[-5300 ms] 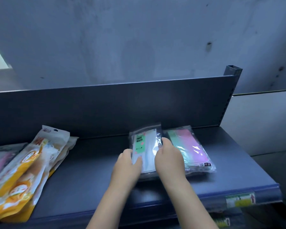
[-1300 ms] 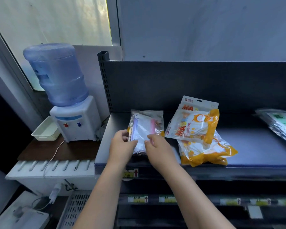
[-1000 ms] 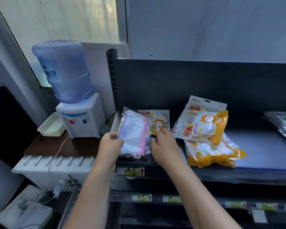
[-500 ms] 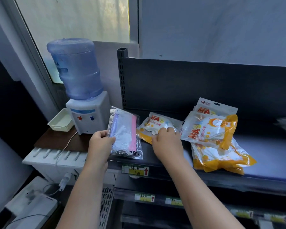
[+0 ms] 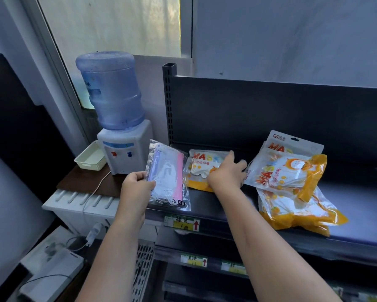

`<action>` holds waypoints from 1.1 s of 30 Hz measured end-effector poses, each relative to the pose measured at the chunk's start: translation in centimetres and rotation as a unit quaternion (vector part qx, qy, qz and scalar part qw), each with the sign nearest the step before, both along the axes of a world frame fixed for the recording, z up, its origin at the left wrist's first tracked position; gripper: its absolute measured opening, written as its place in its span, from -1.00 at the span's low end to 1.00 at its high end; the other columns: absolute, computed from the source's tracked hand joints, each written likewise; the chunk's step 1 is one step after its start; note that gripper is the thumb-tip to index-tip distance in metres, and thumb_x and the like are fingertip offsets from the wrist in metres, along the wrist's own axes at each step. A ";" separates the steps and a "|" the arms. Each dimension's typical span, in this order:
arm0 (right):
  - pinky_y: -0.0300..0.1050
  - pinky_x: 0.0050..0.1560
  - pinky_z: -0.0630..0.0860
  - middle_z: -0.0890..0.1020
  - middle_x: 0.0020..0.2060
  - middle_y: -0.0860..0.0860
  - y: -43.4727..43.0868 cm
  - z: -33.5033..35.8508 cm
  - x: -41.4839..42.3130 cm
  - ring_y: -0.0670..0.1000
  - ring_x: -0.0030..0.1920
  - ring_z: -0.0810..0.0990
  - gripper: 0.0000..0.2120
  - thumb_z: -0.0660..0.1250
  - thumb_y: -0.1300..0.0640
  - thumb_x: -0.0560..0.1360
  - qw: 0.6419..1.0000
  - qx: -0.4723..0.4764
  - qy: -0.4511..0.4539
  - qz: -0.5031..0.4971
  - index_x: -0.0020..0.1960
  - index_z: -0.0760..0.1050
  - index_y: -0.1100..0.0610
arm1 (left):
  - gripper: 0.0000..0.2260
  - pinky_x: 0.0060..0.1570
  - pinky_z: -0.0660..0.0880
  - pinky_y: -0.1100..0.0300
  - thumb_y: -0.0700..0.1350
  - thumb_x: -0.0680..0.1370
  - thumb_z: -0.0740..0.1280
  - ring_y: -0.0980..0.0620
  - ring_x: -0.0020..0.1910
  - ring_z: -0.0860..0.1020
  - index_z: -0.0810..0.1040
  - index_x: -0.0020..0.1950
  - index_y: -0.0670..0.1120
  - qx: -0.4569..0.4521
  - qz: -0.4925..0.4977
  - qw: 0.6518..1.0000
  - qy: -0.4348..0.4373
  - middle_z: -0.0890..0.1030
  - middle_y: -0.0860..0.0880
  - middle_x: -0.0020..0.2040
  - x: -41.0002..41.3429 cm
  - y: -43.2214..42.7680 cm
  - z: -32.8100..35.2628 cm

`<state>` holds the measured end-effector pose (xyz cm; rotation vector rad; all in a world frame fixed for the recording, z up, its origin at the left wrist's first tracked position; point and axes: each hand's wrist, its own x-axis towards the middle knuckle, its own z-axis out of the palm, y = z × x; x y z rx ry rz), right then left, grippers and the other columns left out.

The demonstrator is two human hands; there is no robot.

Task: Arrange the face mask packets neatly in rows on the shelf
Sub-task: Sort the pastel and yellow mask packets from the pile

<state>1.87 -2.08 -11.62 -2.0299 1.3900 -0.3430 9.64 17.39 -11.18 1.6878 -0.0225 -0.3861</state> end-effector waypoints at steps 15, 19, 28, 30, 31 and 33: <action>0.14 -0.04 0.72 0.70 0.00 0.11 -1.2 1.7 -1.6 0.13 -0.02 0.71 -0.80 0.29 0.35 0.63 0.908 0.281 -0.310 -0.023 -0.02 0.55 0.08 | -0.85 -0.10 0.58 -0.09 -0.23 0.56 0.29 -0.12 -0.09 0.62 0.47 0.09 -0.04 0.141 -0.021 0.981 -0.128 0.61 -0.02 -0.07 -1.0 0.0 0.6; 0.15 -0.03 0.74 0.75 -0.03 0.10 -2.0 3.2 -4.0 0.13 -0.03 0.76 -0.88 0.32 0.21 0.66 0.912 0.239 -0.334 0.000 0.02 0.60 0.05 | -0.82 -0.01 0.62 -0.13 -0.19 0.57 0.34 -0.10 -0.04 0.64 0.49 0.14 0.01 0.093 -0.018 0.988 -0.125 0.65 -0.01 0.01 -0.9 -0.9 1.5; 0.02 -0.32 0.70 0.79 -0.20 0.08 -6.8 7.9 -12.5 0.10 -0.21 0.79 -0.82 0.28 0.17 0.69 0.904 0.202 -0.374 -0.055 0.03 0.66 0.06 | -0.80 -0.11 0.65 -0.03 -0.40 0.62 0.34 -0.02 -0.21 0.68 0.50 0.13 -0.13 -0.112 -0.054 0.992 -0.016 0.71 -0.09 -0.02 -3.8 -6.7 3.0; 0.13 -0.19 0.73 0.79 -0.21 0.11 -8.5 9.0 -15.1 0.13 -0.20 0.80 -0.83 0.30 0.21 0.67 0.892 0.190 -0.404 -0.071 0.02 0.67 0.09 | -0.81 0.01 0.61 -0.18 -0.40 0.62 0.34 -0.11 -0.17 0.66 0.51 0.10 -0.12 -0.126 -0.075 0.989 0.000 0.72 -0.12 -0.05 -5.4 -8.5 3.3; 0.13 -0.17 0.73 0.79 -0.20 0.11 -9.3 9.3 -16.5 0.13 -0.19 0.80 -0.83 0.31 0.23 0.67 0.887 0.181 -0.418 -0.074 0.01 0.66 0.10 | -0.81 0.04 0.59 -0.25 -0.39 0.62 0.35 -0.15 -0.15 0.66 0.52 0.10 -0.13 -0.128 -0.086 0.988 0.005 0.72 -0.14 -0.05 -6.3 -9.4 3.4; 0.01 -0.29 0.72 0.78 -0.23 0.08 -10.8 9.4 -19.4 0.06 -0.24 0.79 -0.84 0.31 0.23 0.67 0.884 0.154 -0.435 -0.077 0.00 0.65 0.09 | -0.82 0.03 0.61 -0.26 -0.38 0.61 0.37 -0.17 -0.13 0.67 0.53 0.13 -0.14 -0.129 -0.103 0.986 0.003 0.74 -0.18 0.01 -8.3 -11.5 3.6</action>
